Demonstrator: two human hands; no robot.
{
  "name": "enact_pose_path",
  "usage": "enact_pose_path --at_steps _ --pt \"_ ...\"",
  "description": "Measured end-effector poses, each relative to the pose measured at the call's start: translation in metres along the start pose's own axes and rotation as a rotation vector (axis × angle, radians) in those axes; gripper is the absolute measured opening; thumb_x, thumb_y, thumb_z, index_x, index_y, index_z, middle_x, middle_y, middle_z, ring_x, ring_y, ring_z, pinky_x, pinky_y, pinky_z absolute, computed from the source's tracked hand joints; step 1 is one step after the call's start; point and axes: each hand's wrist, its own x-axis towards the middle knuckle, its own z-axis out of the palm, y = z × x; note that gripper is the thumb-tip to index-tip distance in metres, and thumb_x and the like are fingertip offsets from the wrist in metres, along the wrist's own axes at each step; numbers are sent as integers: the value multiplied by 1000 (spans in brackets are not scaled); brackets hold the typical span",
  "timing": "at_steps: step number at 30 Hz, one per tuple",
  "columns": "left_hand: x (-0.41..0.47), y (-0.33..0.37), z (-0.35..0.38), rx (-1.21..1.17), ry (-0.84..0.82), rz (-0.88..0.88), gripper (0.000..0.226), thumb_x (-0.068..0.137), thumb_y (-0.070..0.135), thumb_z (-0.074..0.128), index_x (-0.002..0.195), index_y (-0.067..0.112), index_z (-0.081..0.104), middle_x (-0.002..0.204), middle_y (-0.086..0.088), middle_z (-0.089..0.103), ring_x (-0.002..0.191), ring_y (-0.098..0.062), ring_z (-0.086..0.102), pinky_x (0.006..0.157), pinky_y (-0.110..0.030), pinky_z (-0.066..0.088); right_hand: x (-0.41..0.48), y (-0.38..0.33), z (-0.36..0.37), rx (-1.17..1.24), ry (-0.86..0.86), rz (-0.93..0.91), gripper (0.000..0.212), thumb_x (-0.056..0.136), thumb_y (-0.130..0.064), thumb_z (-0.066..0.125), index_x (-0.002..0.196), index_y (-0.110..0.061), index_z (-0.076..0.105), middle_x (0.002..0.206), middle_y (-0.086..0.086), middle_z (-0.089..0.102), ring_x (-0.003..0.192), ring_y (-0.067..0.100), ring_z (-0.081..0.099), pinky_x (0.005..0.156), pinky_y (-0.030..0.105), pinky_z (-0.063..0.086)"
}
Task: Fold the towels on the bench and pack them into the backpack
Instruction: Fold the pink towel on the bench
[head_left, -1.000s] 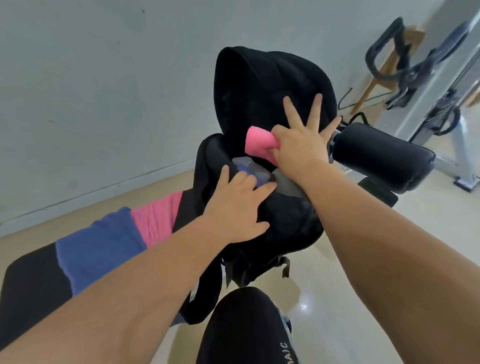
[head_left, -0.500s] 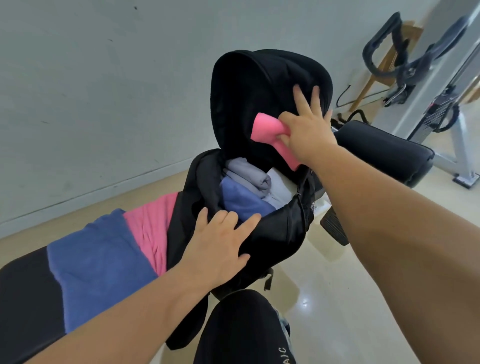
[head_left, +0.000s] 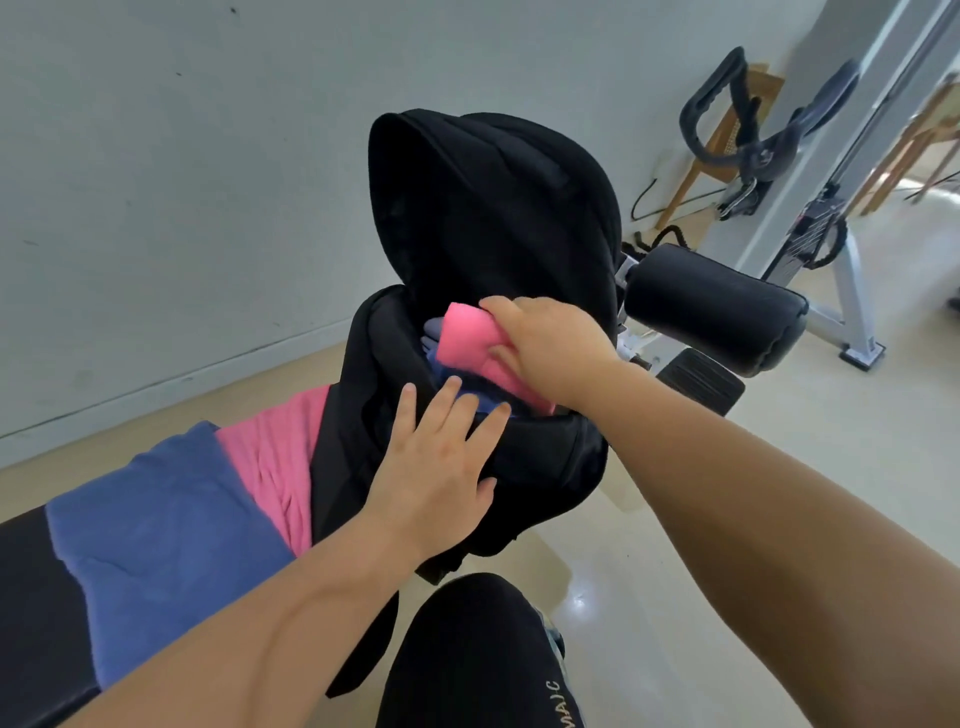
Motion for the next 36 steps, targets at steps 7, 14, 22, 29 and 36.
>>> enact_pose_path --at_steps 7,14,22,29,36 --pt "-7 -9 -6 12 -34 50 85 74 47 73 149 19 42 135 -10 55 141 -32 39 114 -64 25 10 13 16 217 -423 431 41 94 -13 44 135 -17 34 110 20 60 90 35 58 86 44 49" --pt "-3 -15 -10 15 -29 85 85 71 48 77 145 20 46 131 -10 57 136 -32 44 112 -65 28 6 2 42 11 -400 395 62 94 -22 52 150 -25 26 143 15 36 120 40 48 95 46 44" --pt "-7 -11 -6 11 -40 97 84 72 47 75 146 21 46 134 -11 56 141 -33 39 112 -64 28 -1 -3 62 83 -644 398 91 93 -18 60 157 -43 1 164 6 -7 138 42 29 108 46 36" --pt "-3 -13 -7 13 -53 103 84 72 47 74 146 21 45 136 -11 55 141 -33 38 112 -66 27 -3 -2 57 -63 -528 375 82 97 -22 54 159 -35 2 159 12 9 130 39 36 106 45 36" --pt "1 -8 -7 55 -104 102 85 77 51 69 151 22 37 143 -11 50 146 -34 29 115 -67 17 -10 -11 50 91 -713 406 91 98 -46 52 155 -37 -19 161 7 -33 152 38 -8 122 52 11"
